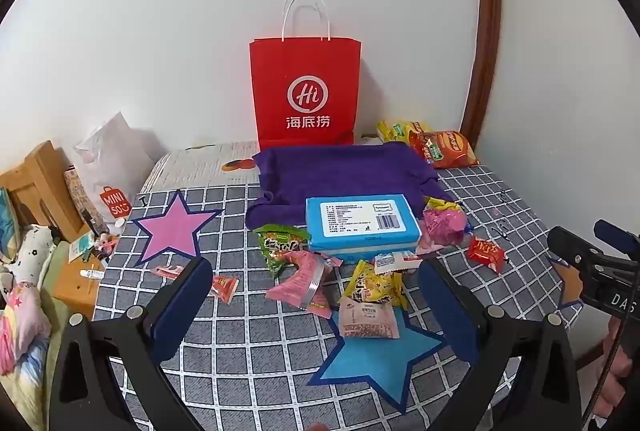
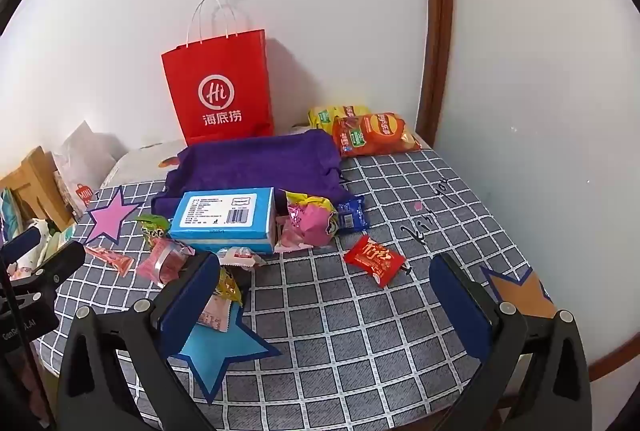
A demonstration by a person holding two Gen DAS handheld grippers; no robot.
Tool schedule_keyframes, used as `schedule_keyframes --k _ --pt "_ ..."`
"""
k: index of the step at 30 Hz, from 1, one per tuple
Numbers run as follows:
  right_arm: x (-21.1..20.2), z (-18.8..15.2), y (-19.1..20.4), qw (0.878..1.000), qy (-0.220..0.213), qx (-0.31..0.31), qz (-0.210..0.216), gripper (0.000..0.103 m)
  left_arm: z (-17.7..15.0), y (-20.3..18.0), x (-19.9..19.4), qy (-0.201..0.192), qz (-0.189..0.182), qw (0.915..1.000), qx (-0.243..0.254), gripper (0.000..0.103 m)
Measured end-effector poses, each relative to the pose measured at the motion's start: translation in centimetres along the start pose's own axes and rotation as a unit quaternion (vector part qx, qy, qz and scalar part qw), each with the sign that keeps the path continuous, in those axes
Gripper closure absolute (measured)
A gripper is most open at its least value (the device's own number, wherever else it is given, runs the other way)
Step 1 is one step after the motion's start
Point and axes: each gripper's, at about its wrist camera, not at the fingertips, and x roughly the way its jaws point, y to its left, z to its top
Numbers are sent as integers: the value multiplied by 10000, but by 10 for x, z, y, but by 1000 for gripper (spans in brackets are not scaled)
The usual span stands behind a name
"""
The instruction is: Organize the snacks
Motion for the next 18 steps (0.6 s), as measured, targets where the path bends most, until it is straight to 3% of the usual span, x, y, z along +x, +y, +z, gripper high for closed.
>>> schedule_keyframes --k 18 --pt "-8 -2 7 10000 38 -22 57 0 2 6 -10 -200 -143 9996 -123 0"
